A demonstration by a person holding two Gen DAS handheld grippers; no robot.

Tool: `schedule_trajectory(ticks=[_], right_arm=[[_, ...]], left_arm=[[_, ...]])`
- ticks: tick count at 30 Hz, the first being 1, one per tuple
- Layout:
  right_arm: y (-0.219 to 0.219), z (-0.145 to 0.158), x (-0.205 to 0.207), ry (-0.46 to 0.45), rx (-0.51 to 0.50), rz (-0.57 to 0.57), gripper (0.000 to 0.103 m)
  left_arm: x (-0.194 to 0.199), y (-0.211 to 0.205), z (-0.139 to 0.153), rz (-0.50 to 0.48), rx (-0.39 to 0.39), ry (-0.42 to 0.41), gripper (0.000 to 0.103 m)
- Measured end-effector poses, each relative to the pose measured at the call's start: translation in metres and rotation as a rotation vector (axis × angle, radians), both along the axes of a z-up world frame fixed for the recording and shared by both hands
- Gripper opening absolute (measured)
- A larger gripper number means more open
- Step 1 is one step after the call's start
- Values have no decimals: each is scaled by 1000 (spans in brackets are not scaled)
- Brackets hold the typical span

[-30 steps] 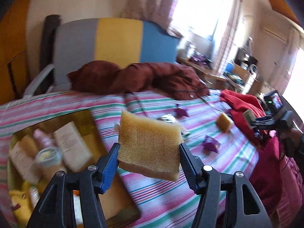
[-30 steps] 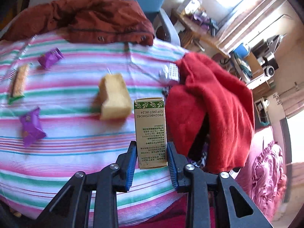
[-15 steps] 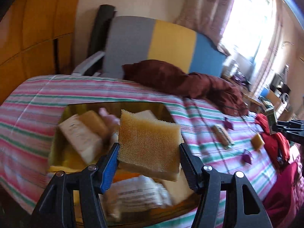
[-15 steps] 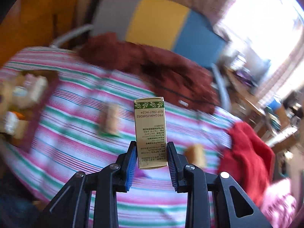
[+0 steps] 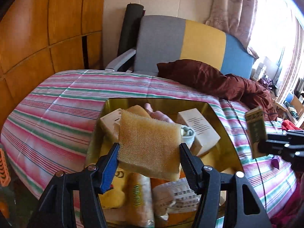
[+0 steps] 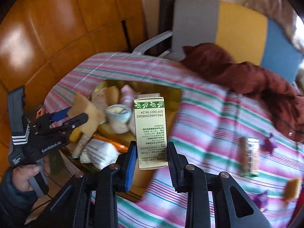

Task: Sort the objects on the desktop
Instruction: 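Carry sponge block and green-white box into the gold tray and open both tools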

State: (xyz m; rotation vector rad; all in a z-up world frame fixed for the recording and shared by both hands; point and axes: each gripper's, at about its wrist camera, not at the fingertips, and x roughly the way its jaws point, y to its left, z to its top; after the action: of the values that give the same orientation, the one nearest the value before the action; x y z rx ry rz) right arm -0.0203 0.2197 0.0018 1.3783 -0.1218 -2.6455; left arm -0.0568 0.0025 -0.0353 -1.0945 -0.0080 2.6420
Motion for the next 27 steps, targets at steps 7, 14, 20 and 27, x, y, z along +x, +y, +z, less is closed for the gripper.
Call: schedule_trajectory(ticks=[7, 14, 20, 27], right_arm=[[-25, -23, -14, -41, -24, 10, 33], [-39, -46, -18, -89, -46, 12, 33], [-41, -51, -7, -95, -61, 13, 33], [-37, -45, 6, -70, -91, -4, 41]], left_arm=[[1, -6, -2, 51, -37, 9, 67], [6, -5, 2, 62, -48, 19, 70], [13, -4, 11, 61, -48, 40, 77], [23, -3, 21, 58, -53, 62, 78]])
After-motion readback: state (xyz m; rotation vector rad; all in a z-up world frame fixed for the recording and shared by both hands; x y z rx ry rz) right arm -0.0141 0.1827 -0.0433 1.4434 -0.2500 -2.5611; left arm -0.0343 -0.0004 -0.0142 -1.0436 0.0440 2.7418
